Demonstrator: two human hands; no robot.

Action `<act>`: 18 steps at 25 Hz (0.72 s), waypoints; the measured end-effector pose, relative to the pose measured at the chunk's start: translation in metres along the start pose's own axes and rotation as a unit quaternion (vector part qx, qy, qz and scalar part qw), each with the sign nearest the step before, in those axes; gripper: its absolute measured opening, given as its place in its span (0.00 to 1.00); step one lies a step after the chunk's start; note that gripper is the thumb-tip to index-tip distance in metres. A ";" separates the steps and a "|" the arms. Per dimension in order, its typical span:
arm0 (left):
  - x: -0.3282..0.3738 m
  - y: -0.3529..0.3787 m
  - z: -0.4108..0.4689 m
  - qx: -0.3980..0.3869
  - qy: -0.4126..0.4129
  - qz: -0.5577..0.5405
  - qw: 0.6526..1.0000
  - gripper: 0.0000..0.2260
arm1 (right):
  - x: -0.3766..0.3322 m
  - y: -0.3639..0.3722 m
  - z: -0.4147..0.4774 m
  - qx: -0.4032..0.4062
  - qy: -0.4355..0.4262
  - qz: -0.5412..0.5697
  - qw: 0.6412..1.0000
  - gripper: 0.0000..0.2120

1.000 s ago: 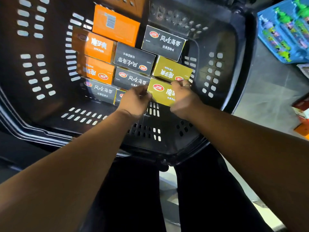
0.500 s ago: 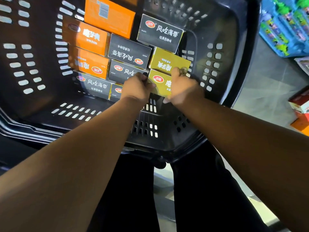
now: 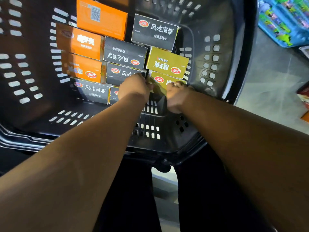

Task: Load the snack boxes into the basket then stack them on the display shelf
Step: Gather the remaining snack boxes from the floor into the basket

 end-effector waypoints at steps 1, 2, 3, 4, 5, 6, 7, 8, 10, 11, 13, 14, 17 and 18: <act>-0.001 0.000 0.002 -0.005 0.000 0.027 1.000 0.15 | 0.000 -0.001 0.001 -0.013 0.004 0.002 1.000 0.35; -0.003 -0.001 0.004 -0.011 0.000 0.050 0.999 0.16 | 0.000 -0.001 0.001 -0.028 0.009 0.012 1.000 0.35; -0.004 -0.004 0.005 -0.015 0.004 0.067 0.998 0.18 | 0.001 0.000 0.001 -0.032 0.007 0.027 0.999 0.32; -0.004 -0.008 0.003 -0.015 0.022 0.084 0.996 0.19 | 0.001 0.000 -0.004 -0.025 0.002 0.036 0.999 0.29; -0.004 -0.015 -0.002 -0.012 0.049 0.100 0.994 0.19 | 0.003 0.000 -0.010 -0.007 -0.003 0.035 0.999 0.26; -0.004 -0.025 -0.013 -0.008 0.085 0.122 0.989 0.20 | 0.006 0.000 -0.019 0.022 -0.010 0.039 0.999 0.26; -0.004 -0.039 -0.029 -0.002 0.122 0.148 0.981 0.23 | 0.009 0.001 -0.033 0.053 -0.013 0.056 0.997 0.28; -0.005 -0.055 -0.048 0.009 0.160 0.173 0.972 0.25 | 0.012 0.001 -0.049 0.079 -0.012 0.086 0.993 0.31; -0.006 -0.093 -0.092 0.044 0.234 0.225 0.945 0.30 | 0.018 -0.005 -0.093 0.137 -0.004 0.154 0.978 0.36; -0.006 -0.110 -0.114 0.052 0.261 0.253 0.930 0.32 | 0.022 -0.009 -0.119 0.174 -0.004 0.181 0.968 0.37; 0.002 -0.151 -0.165 0.060 0.289 0.305 0.906 0.35 | 0.030 -0.022 -0.186 0.246 0.002 0.211 0.946 0.39; 0.010 -0.170 -0.189 0.071 0.299 0.322 0.896 0.36 | 0.037 -0.027 -0.218 0.272 0.013 0.216 0.938 0.39; 0.045 -0.222 -0.268 0.104 0.342 0.349 0.866 0.38 | 0.061 -0.040 -0.315 0.302 0.056 0.232 0.923 0.40; 0.059 -0.234 -0.293 0.115 0.359 0.357 0.855 0.39 | 0.071 -0.042 -0.343 0.309 0.068 0.241 0.918 0.40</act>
Point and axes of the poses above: each hand's wrist, its own z-axis towards the middle knuckle, its own y-axis out of the palm, x = y × z, the point moved 3 cm from there along z, towards the middle knuckle, and after that the axes turned 14 degrees about y, right-handed, at the moved point
